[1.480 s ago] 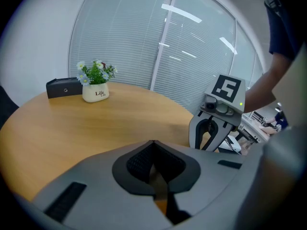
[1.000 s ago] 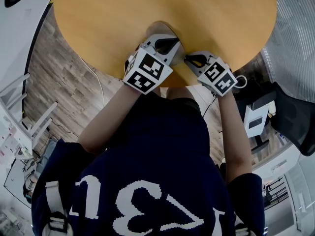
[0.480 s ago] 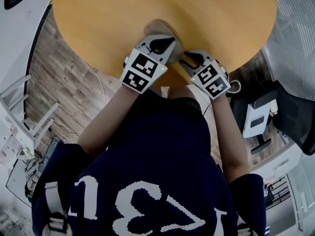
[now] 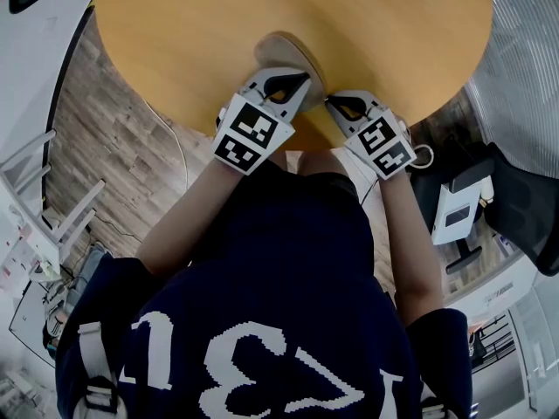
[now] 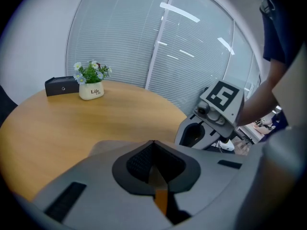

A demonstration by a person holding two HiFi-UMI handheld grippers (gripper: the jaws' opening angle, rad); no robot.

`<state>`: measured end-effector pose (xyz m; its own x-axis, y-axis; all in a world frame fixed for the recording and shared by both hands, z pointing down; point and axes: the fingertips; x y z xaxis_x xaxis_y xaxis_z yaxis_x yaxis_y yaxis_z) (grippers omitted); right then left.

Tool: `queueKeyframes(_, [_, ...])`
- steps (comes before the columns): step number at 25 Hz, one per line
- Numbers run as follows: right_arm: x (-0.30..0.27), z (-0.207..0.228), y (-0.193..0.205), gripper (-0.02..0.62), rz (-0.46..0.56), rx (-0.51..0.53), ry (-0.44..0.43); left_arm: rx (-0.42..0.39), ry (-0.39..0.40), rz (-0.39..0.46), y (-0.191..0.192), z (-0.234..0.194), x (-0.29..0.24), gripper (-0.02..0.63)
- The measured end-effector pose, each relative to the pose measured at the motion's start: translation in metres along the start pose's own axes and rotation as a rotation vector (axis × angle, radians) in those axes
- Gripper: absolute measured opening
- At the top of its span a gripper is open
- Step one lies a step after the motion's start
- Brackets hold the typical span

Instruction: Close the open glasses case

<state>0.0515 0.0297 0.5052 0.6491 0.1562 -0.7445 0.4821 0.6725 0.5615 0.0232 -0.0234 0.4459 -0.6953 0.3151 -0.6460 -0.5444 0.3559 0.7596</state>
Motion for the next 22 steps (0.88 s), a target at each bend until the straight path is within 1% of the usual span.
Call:
queueKeyframes(2, [0.001,-0.002,0.000,0.026,0.004,-0.002,-0.003,-0.005,-0.002,0.005,0.004,0.003,0.007,0.014])
queueKeyframes(4, [0.001,-0.001,0.001,0.026,-0.006,0.010,0.005,0.008,-0.036,0.011,0.008,-0.006,0.012,0.014])
queueKeyframes(7, [-0.001,0.003,0.006,0.026,-0.025,0.018,0.020,0.031,-0.094,-0.001,0.010,-0.030,0.012,0.014])
queueKeyframes(11, [-0.001,0.009,0.007,0.026,-0.027,0.012,0.031,0.065,-0.083,0.003,0.008,-0.042,0.004,0.014])
queueKeyframes(14, [0.001,0.011,0.006,0.025,0.019,-0.048,0.014,0.056,-0.094,0.007,0.008,-0.041,0.004,0.014])
queueKeyframes(18, [0.011,0.017,0.002,0.023,0.141,-0.164,0.001,0.043,-0.101,0.015,0.008,-0.041,0.005,0.014])
queueKeyframes(20, [0.014,0.018,0.001,0.021,0.159,-0.178,-0.003,0.031,-0.103,0.017,0.008,-0.040,0.005,0.014])
queueKeyframes(22, [0.013,0.017,0.002,0.023,0.136,-0.151,-0.024,0.030,-0.103,0.027,0.008,-0.039,0.005,0.014])
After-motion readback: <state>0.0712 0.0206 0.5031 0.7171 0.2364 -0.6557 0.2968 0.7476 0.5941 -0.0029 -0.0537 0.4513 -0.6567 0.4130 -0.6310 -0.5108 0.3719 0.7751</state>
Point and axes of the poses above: the fingertips, and each gripper's own axes: x backward along the fingers, z to its right, y out of its underside, and after that the axes turned 10 degrees about -x, right-handed
